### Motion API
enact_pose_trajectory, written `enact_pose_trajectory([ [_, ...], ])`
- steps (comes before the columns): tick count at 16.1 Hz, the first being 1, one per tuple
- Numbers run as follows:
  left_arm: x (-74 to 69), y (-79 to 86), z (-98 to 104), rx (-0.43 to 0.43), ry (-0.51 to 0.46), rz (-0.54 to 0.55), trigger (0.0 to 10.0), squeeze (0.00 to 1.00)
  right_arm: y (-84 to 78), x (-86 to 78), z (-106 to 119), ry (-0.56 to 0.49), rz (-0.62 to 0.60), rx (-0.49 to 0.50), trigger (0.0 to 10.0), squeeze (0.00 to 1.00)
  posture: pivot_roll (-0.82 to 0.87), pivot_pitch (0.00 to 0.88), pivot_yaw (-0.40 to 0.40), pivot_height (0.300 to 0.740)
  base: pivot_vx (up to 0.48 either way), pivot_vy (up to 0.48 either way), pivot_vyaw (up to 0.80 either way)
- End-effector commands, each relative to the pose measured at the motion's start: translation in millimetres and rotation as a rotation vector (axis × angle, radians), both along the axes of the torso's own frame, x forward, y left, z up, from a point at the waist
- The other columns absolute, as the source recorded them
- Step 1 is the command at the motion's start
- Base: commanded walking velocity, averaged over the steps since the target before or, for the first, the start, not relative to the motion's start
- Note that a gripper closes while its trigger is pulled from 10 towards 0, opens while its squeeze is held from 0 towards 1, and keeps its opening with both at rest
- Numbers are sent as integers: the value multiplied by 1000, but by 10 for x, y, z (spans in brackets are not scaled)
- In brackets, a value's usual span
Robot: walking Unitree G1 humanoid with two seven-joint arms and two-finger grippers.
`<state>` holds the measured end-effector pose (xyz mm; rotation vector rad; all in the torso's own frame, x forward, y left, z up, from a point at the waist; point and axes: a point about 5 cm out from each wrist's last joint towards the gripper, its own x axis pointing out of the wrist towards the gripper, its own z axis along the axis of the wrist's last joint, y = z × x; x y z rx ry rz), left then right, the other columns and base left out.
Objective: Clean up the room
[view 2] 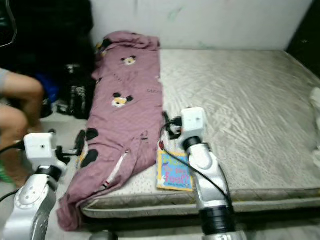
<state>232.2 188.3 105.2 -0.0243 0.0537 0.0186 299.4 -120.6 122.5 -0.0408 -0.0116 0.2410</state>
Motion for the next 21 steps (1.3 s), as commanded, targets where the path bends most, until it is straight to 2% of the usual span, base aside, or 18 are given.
enact_pose_trajectory([
  [1, 19, -35, 31, 5, -13, -9, 10000, 0, -73, 17, 26, -7, -20, -8, 10000, 0, -69, 0, -26, 740, 0, -326, 0],
  [16, 18, -57, 28, -4, -14, -19, 10000, 0, -66, 20, 5, 0, -13, -34, 10000, 0, -68, 0, -30, 740, 0, -358, 0],
  [21, 20, -62, 29, -6, -14, -20, 10000, 0, -56, 26, -1, -1, -8, -45, 10000, 0, -67, 0, -32, 740, 0, -367, 450],
])
